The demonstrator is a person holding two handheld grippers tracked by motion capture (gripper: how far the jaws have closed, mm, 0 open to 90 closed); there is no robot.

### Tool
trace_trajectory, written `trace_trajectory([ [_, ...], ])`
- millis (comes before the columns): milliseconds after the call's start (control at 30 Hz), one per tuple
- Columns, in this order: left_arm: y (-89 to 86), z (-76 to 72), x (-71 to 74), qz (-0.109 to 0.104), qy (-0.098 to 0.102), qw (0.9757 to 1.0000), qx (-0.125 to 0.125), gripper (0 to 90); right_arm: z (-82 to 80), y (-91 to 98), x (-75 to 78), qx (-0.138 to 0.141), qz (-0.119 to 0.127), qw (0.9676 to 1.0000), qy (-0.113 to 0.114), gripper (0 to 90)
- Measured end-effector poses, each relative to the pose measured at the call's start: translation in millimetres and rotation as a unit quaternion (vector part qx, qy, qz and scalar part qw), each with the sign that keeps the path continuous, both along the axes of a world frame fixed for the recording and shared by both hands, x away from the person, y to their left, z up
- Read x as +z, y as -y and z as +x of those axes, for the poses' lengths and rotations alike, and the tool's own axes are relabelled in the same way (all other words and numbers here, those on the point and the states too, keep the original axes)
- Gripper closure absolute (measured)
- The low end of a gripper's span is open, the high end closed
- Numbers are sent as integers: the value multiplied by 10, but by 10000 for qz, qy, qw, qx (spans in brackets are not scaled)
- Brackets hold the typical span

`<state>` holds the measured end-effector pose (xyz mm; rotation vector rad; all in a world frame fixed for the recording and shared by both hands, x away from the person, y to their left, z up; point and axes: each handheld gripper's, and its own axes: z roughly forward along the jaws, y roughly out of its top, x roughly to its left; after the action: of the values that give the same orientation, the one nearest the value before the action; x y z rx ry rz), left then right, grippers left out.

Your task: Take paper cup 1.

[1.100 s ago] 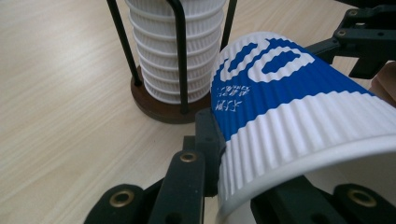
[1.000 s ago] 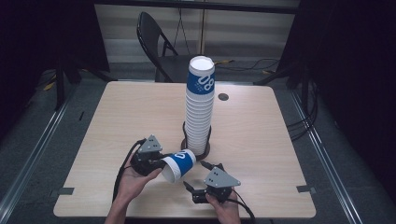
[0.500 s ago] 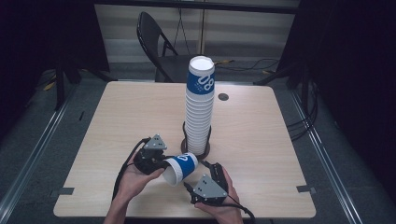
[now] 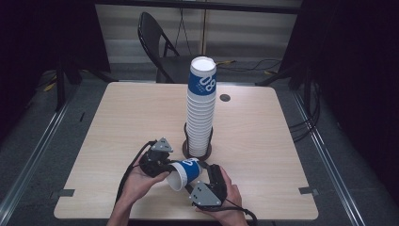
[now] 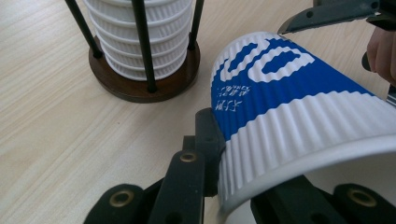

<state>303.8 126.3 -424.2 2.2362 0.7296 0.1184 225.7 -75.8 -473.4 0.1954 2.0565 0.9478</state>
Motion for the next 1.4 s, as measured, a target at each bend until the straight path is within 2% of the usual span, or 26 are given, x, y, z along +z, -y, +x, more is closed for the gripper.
trace_trajectory([
  [100,39,2,-2,36,-42,10000,2,854,-3,-15,10,45,-40,10000,4,141],
  [133,52,11,1,51,-126,9999,-20,854,-10,-35,7,81,-141,9998,95,139],
  [267,89,18,-1,107,-161,9998,-31,854,-10,-58,8,171,-224,9995,135,134],
  [300,105,11,3,118,-119,9998,-103,854,-11,-79,13,252,-286,9991,187,132],
  [400,154,-7,10,153,-104,9997,-168,853,-14,-112,14,233,-394,9987,229,137],
  [467,157,-7,21,159,-100,9997,-143,854,-9,-133,21,292,-322,9988,207,132],
  [533,153,-4,21,62,-128,9998,-121,854,-2,-129,28,324,-267,9989,206,132],
  [567,161,-3,32,42,-195,9996,-184,854,-7,-130,42,338,-256,9988,226,129],
  [667,183,-7,25,-63,-212,9995,-238,854,-15,-145,56,385,-254,9987,236,129],
  [767,227,-7,14,-79,-258,9993,-252,853,-26,-171,64,492,-288,9978,333,130],
  [900,273,-10,-8,-89,-267,9992,-295,851,-40,-173,67,603,-171,9977,252,157],
  [967,274,-15,-5,-141,-257,9992,-282,844,-67,-201,79,571,-206,9975,369,162],
  [1033,268,-21,-13,-148,-227,9993,-252,846,-59,-196,91,568,-152,9978,312,167],
  [1100,263,-12,-27,-189,-310,9990,-252,849,-51,-179,97,607,-75,9979,198,168],
  [1267,259,-8,-38,-216,-323,9988,-304,837,-55,-189,98,589,-23,9981,193,170],
  [1300,248,-13,-63,-319,-294,9986,-308,835,-57,-181,102,577,70,9982,109,178],
  [1333,248,-13,-63,-319,-294,9986,-308,837,-57,-181,102,577,70,9982,109,178],
  [1400,216,-7,-105,-463,-326,9980,-282,847,-46,-168,111,581,132,9982,40,184],
])
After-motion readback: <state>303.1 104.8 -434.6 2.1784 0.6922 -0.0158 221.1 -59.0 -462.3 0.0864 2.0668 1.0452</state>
